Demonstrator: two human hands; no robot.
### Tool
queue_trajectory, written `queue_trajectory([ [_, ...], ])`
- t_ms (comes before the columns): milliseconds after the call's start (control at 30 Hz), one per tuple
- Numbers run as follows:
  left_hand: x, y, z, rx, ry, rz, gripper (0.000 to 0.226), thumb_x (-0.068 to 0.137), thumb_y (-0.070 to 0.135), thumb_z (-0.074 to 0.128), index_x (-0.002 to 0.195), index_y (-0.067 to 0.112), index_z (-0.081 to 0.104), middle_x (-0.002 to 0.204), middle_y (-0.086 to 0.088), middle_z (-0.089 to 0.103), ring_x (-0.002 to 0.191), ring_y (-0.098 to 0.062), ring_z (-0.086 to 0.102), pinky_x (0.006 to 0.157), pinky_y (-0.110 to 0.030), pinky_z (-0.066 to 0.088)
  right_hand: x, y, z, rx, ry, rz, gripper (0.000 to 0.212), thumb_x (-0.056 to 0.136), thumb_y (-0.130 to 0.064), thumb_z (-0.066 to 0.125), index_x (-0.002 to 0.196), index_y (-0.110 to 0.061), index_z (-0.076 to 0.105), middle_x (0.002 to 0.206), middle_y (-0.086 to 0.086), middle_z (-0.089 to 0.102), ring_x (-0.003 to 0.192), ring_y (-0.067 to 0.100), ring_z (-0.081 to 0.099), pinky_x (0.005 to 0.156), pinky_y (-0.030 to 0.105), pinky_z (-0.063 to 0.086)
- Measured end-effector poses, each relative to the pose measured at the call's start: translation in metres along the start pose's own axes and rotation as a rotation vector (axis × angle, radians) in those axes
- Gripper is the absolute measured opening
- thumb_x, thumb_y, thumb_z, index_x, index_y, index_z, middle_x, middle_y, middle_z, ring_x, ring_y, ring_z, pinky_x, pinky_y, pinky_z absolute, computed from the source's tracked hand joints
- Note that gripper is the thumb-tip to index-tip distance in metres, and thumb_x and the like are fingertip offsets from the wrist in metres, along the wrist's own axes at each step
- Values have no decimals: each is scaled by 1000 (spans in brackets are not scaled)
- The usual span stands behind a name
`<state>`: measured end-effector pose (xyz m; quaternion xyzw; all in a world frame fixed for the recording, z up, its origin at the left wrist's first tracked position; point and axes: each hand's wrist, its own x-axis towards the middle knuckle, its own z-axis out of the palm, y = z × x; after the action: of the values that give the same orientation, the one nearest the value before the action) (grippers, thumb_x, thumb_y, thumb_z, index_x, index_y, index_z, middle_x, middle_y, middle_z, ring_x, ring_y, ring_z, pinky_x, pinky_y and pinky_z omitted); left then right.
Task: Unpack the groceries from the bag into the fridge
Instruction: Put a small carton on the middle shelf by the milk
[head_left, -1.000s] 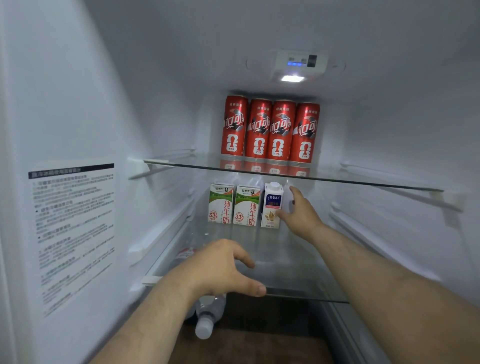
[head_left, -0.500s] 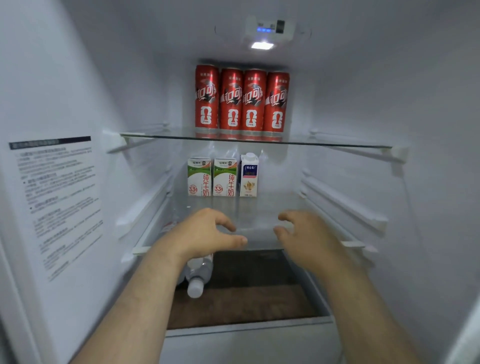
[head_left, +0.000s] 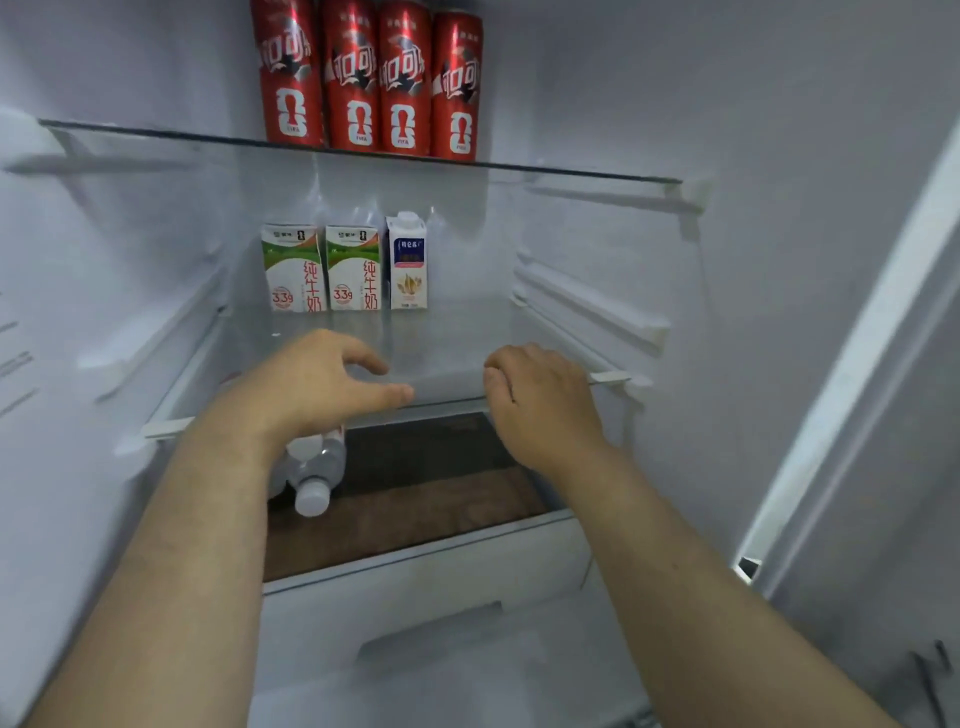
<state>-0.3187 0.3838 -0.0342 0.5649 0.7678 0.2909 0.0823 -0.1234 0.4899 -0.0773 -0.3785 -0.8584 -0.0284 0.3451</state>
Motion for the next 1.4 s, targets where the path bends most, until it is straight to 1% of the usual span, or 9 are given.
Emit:
queue_trajectory([
  [100, -6, 4, 4, 58, 57, 8, 47, 78, 56, 70, 117, 29, 65, 105, 11, 54, 99, -11, 51, 84, -37, 47, -2, -3, -4, -43, -53, 30, 30, 103, -31, 31, 103, -22, 60, 94, -8, 48, 85, 14, 43, 77, 31, 27],
  [200, -10, 6, 3, 56, 70, 7, 47, 78, 56, 70, 115, 27, 66, 108, 6, 59, 99, -13, 53, 80, -37, 46, -7, -7, -15, -40, -160, 37, 34, 105, -34, 28, 105, -21, 60, 97, -5, 53, 93, 18, 52, 79, 30, 28],
  [300, -12, 10, 2, 54, 53, 2, 50, 78, 55, 71, 118, 25, 66, 122, 0, 62, 101, -14, 52, 85, -38, 46, -11, -11, -34, -114, -393, 47, 43, 104, -42, 30, 138, -20, 47, 138, 5, 49, 129, 27, 44, 102, 37, 33],
  [400, -22, 20, 5, 80, 111, -10, 48, 84, 49, 69, 123, 22, 64, 129, -3, 60, 110, -19, 55, 92, -42, 46, -28, -22, -57, -12, -462, 117, 55, 102, -48, 36, 150, -21, 31, 155, 7, 29, 139, 29, 32, 113, 40, 29],
  [500, -44, 27, 11, 83, 191, 30, 40, 89, 43, 64, 122, 20, 65, 130, -3, 61, 117, -24, 54, 95, -43, 44, -59, -30, -81, 122, -386, 119, 50, 102, -42, 44, 144, -16, 41, 147, 8, 40, 132, 28, 41, 108, 37, 36],
  [600, -79, 40, 20, 71, 219, 79, 28, 91, 38, 63, 114, 23, 69, 115, 4, 63, 109, -21, 56, 90, -38, 44, -98, -30, -103, 195, -344, 124, 41, 101, -41, 45, 132, -15, 52, 137, 7, 48, 123, 27, 47, 101, 36, 41],
  [733, -137, 57, 35, 74, 217, 192, 15, 89, 36, 65, 99, 29, 72, 102, 14, 65, 102, -16, 60, 90, -34, 48, -165, -25, -123, 271, -331, 100, 46, 101, -42, 42, 141, -20, 46, 146, 0, 41, 133, 18, 40, 110, 29, 32],
  [1033, -247, 107, 50, 209, 81, 250, 26, 92, 37, 59, 113, 27, 70, 122, 15, 63, 117, -9, 56, 98, -27, 44, -275, -9, -197, 189, -311, 98, 48, 101, -42, 42, 147, -26, 39, 152, -10, 35, 139, 10, 31, 113, 24, 28],
  [1400, -335, 202, 105, 216, -27, 422, 55, 89, 50, 58, 142, 38, 45, 150, 20, 38, 137, -2, 36, 110, -20, 28, -391, 37, -310, -127, -184, 157, 45, 100, -39, 42, 143, -30, 39, 145, -17, 40, 131, 9, 37, 104, 21, 35],
])
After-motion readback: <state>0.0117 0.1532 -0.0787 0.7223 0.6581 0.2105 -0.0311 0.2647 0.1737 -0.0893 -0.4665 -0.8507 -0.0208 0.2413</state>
